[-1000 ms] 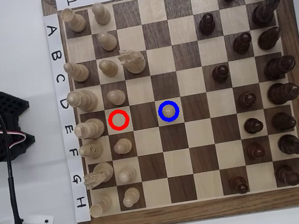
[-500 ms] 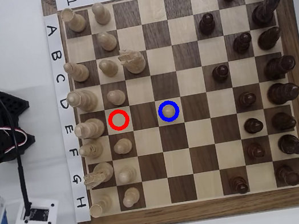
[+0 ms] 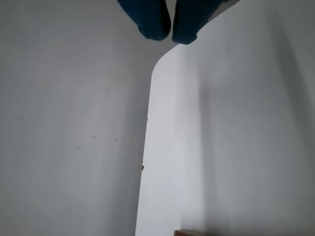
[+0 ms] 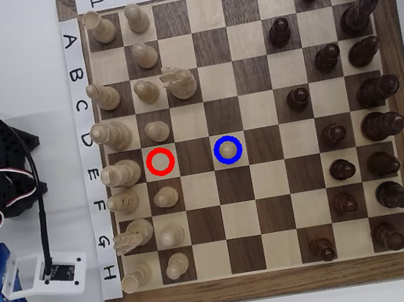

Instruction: Move the piece to destination

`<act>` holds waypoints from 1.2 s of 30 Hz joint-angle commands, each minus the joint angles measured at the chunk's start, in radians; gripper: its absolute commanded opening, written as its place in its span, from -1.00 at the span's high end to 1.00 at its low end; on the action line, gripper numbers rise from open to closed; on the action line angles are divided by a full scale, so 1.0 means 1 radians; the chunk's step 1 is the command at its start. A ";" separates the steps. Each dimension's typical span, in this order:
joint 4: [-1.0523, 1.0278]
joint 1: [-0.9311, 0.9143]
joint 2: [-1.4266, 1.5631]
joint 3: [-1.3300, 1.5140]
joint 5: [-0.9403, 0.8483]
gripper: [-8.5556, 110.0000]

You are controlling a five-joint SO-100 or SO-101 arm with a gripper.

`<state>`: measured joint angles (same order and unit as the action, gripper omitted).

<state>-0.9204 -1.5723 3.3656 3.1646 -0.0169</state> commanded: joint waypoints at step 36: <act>-0.178 -0.040 0.060 -0.041 -0.021 0.86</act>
<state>-1.0968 -1.5815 3.3671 3.1646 -0.0383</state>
